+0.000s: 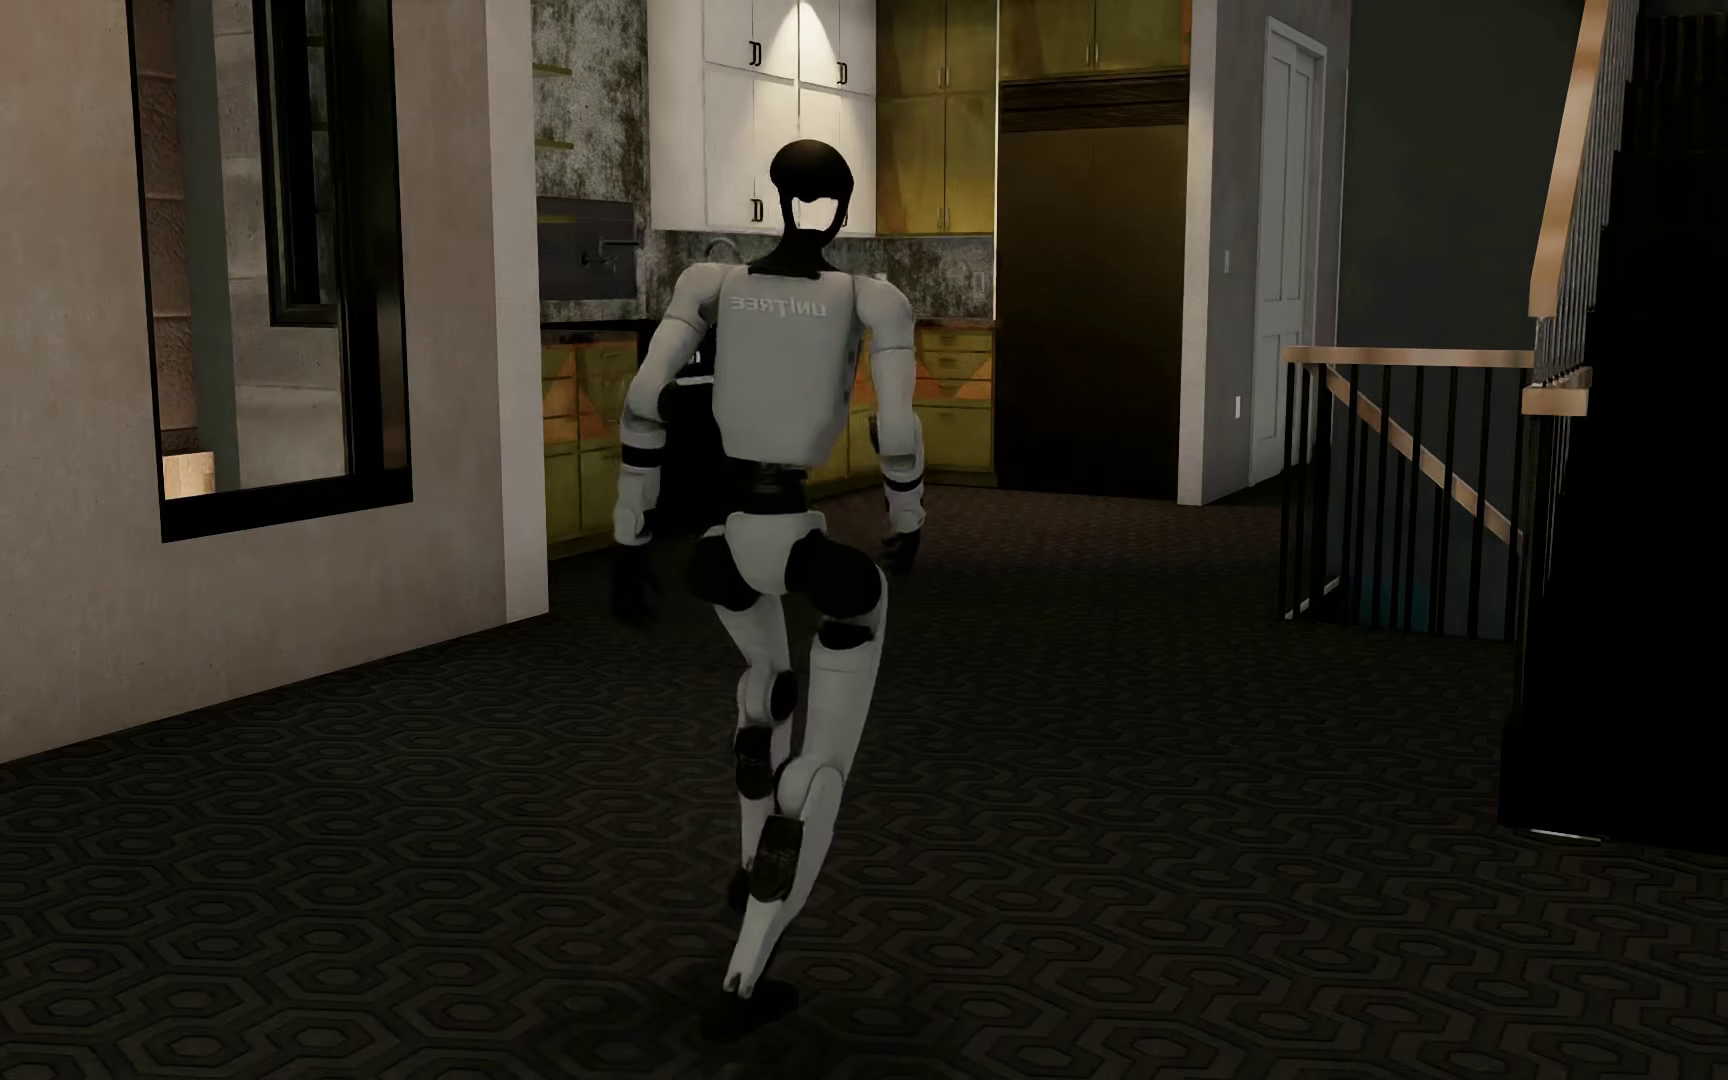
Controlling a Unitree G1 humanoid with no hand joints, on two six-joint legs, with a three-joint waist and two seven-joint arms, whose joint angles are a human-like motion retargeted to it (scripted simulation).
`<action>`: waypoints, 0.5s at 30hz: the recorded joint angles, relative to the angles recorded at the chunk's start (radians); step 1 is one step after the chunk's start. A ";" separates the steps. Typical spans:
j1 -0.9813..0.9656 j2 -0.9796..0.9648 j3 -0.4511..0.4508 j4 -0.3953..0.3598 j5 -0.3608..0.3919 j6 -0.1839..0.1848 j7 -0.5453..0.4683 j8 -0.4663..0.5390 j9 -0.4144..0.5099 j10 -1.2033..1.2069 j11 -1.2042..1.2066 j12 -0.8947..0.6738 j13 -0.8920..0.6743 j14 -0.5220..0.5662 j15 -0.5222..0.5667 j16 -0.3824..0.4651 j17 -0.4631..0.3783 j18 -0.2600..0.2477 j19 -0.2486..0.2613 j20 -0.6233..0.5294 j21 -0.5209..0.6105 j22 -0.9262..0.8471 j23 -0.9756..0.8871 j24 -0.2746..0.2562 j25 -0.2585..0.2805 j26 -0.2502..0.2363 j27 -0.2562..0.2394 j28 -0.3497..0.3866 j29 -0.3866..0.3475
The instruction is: Walk forward
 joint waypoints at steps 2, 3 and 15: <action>0.005 0.085 0.016 0.029 -0.014 -0.002 0.000 0.000 0.005 -0.106 0.016 0.001 -0.046 0.028 -0.056 0.000 0.016 0.000 0.000 0.044 -0.012 0.067 -0.085 0.000 0.000 0.000 0.000 0.000 0.000; 0.008 0.115 0.030 0.039 -0.028 -0.011 0.000 0.000 -0.003 -0.098 0.018 0.002 -0.058 0.054 -0.050 0.003 0.024 0.000 0.000 0.068 -0.012 0.092 -0.115 0.000 0.000 0.000 0.000 0.000 0.000; 0.666 -0.692 -0.175 -0.127 -0.049 -0.055 0.000 0.000 0.006 -0.115 0.773 -0.161 0.126 -0.083 0.784 0.047 -0.072 0.000 0.000 0.023 0.196 -0.334 0.286 0.000 0.000 0.000 0.000 0.000 0.000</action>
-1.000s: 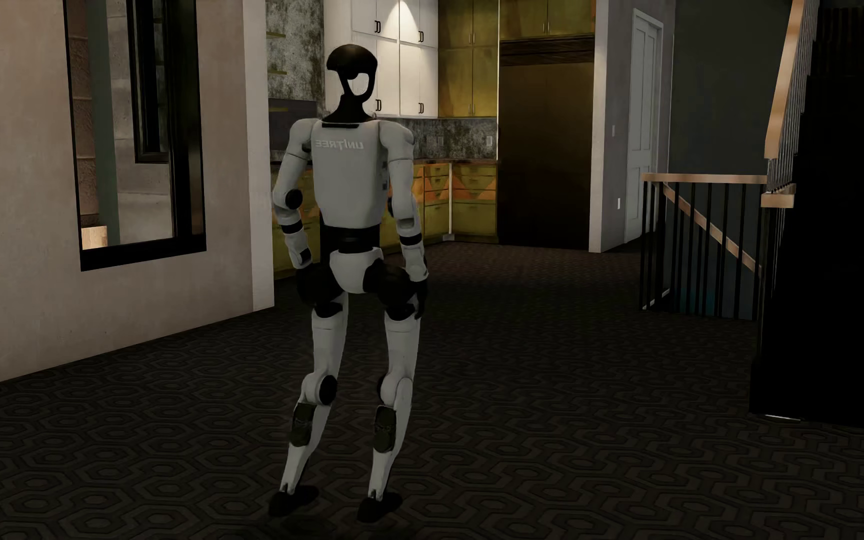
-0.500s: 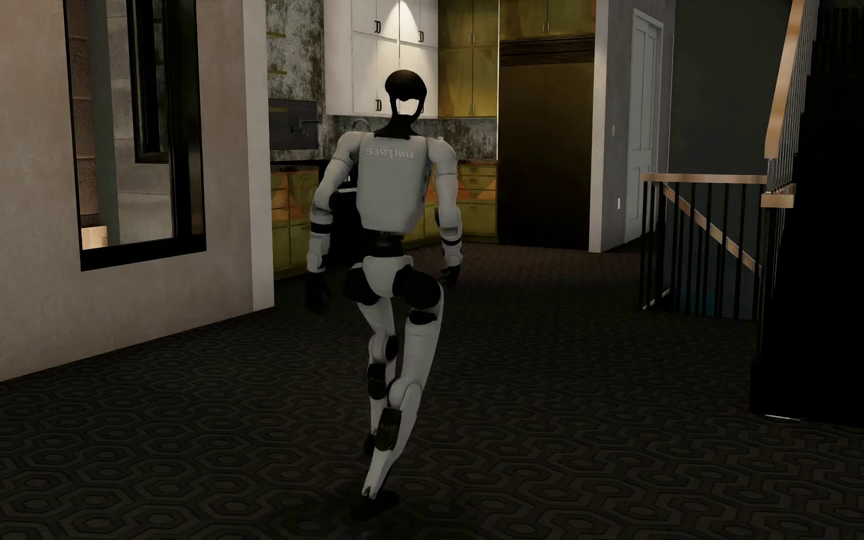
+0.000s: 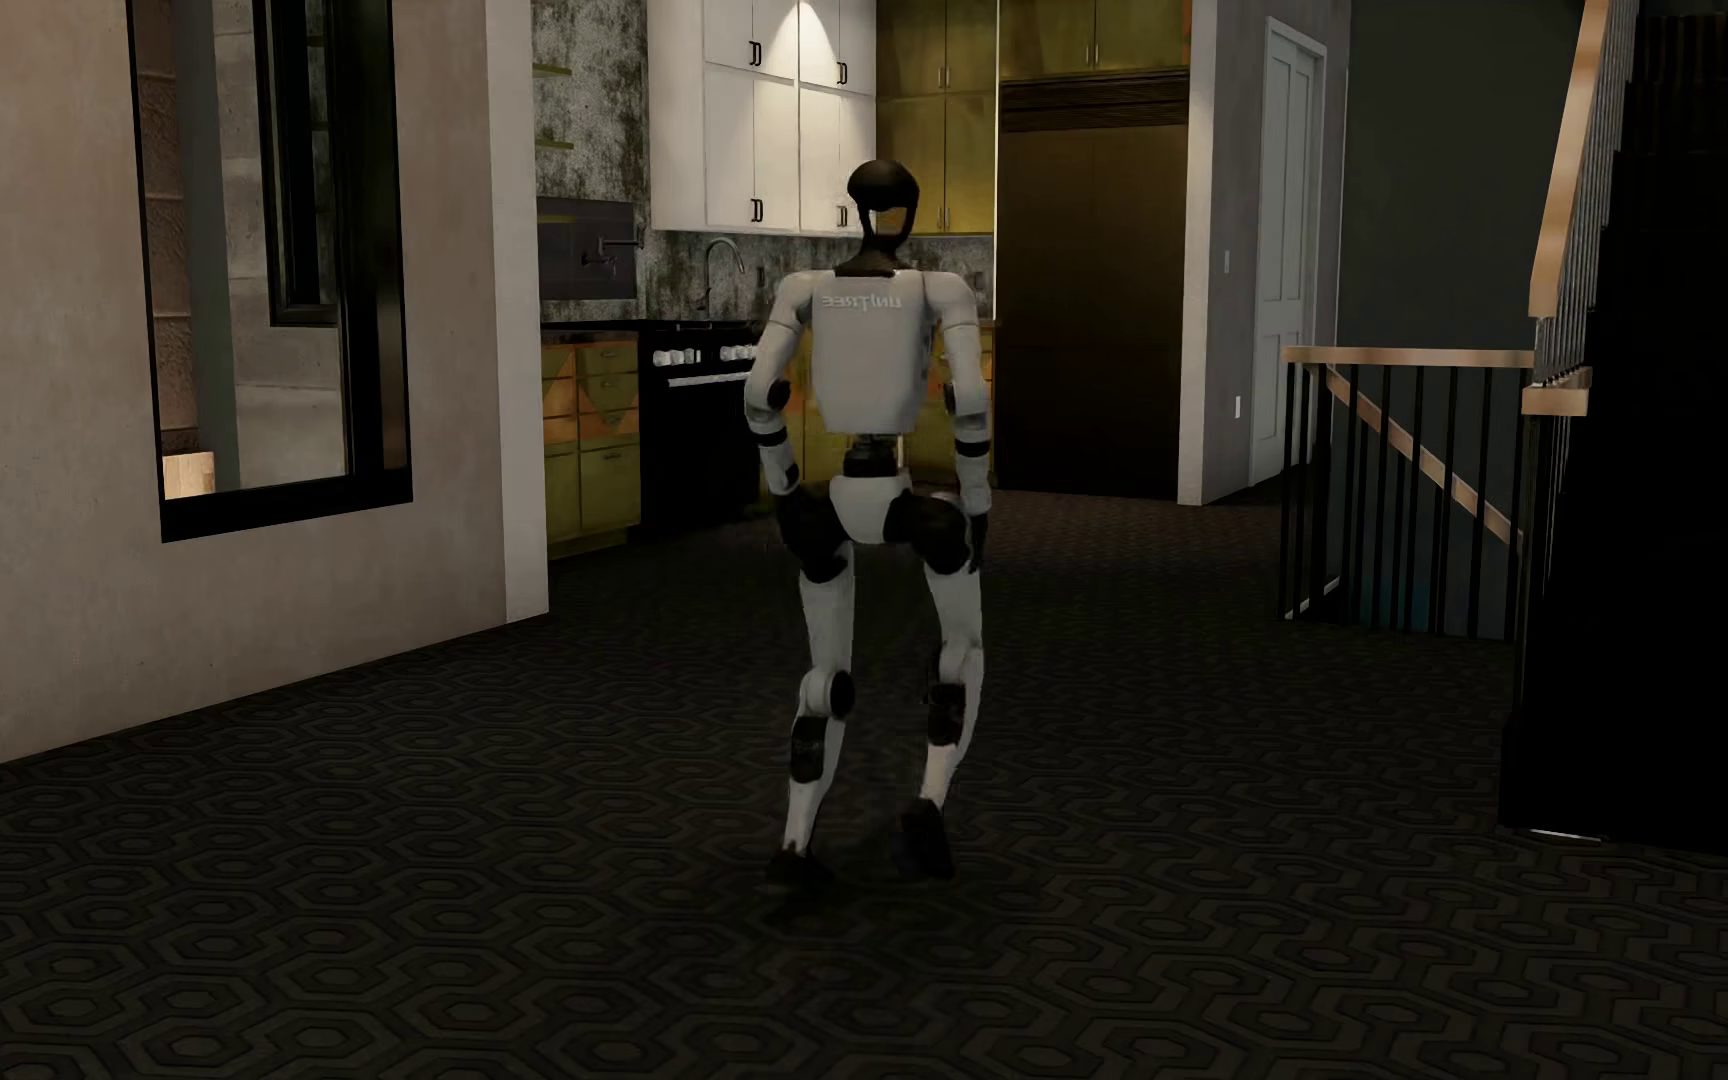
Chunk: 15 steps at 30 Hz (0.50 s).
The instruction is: Walk forward
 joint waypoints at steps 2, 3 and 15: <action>0.158 -0.041 -0.049 0.001 0.006 0.013 0.000 0.000 -0.008 -0.054 -0.373 -0.023 0.090 -0.063 0.073 -0.007 0.000 0.000 0.000 0.024 -0.073 -0.121 0.073 0.000 0.000 0.000 0.000 0.000 0.000; 0.243 -0.031 -0.069 -0.007 0.001 0.005 0.000 0.000 -0.009 -0.080 -0.549 -0.033 0.130 -0.093 0.018 -0.006 0.007 0.000 0.000 0.035 -0.112 -0.171 0.108 0.000 0.000 0.000 0.000 0.000 0.000; -0.084 0.165 -0.023 0.146 0.072 0.089 0.000 0.000 -0.031 0.828 -0.473 0.081 0.143 0.232 0.003 -0.027 0.018 0.000 0.000 -0.113 -0.083 0.112 0.168 0.000 0.000 0.000 0.000 0.000 0.000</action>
